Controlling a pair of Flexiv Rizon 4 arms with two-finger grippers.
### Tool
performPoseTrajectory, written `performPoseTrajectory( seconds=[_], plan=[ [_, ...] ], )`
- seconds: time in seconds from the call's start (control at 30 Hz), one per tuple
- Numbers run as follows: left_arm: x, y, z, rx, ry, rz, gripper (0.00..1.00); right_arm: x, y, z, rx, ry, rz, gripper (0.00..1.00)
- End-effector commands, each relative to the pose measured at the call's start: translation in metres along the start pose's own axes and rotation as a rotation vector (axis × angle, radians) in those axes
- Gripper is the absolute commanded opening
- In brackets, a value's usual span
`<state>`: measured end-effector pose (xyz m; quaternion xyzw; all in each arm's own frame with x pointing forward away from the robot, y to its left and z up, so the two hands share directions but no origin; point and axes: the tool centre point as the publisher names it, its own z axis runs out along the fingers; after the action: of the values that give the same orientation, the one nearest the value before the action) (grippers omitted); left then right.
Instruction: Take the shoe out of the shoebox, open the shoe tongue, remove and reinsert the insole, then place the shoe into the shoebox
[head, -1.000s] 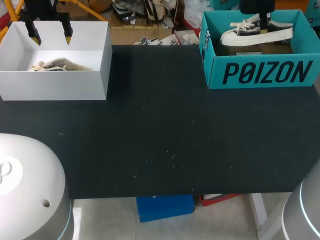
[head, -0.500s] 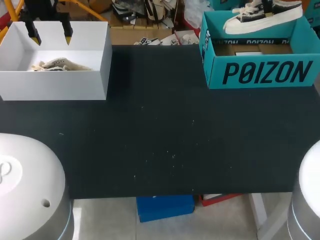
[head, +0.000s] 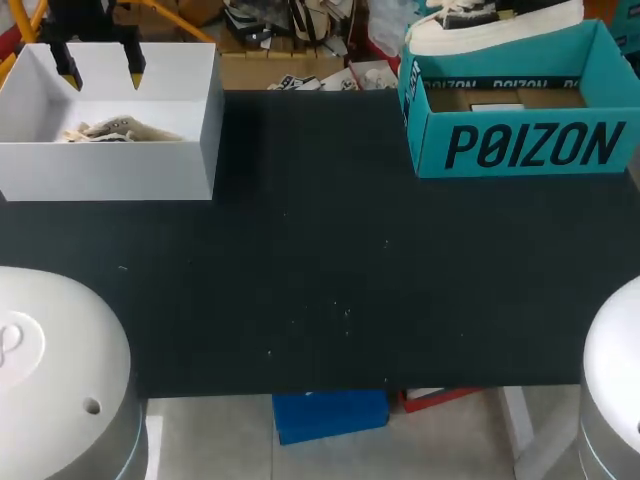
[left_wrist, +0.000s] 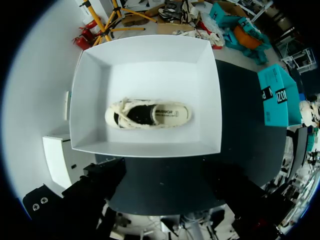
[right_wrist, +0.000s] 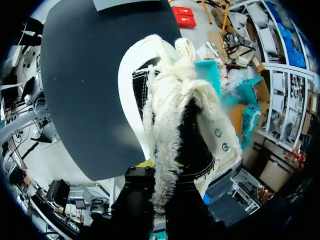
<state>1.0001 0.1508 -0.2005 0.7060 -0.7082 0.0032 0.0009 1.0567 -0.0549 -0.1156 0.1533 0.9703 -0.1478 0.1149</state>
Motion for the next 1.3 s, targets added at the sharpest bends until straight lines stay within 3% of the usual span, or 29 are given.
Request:
performPoseTrajectory(
  seconds=[0.03, 0.33, 0.53, 0.97, 1.3],
  plan=[
    [0.000, 0.000, 0.000, -0.002, -0.002, -0.001, 1.00, 0.058, 0.024, -0.053, -0.032, -0.256, 0.016, 0.00],
    [0.000, 0.000, 0.000, -0.002, -0.002, -0.001, 1.00, 0.134, 0.105, -0.079, -0.092, -0.280, 0.025, 0.00],
    [0.000, 0.000, 0.000, -0.002, -0.002, -0.001, 1.00, 0.183, 0.144, -0.081, -0.122, -0.241, 0.015, 0.00],
    [0.000, 0.000, 0.000, -0.002, -0.002, -0.001, 1.00, 0.279, 0.170, -0.051, -0.177, -0.098, 0.050, 0.00],
    [0.000, 0.000, 0.000, -0.002, -0.002, -0.001, 1.00, 0.326, 0.197, -0.004, -0.249, -0.084, 0.010, 0.00]
  ],
)
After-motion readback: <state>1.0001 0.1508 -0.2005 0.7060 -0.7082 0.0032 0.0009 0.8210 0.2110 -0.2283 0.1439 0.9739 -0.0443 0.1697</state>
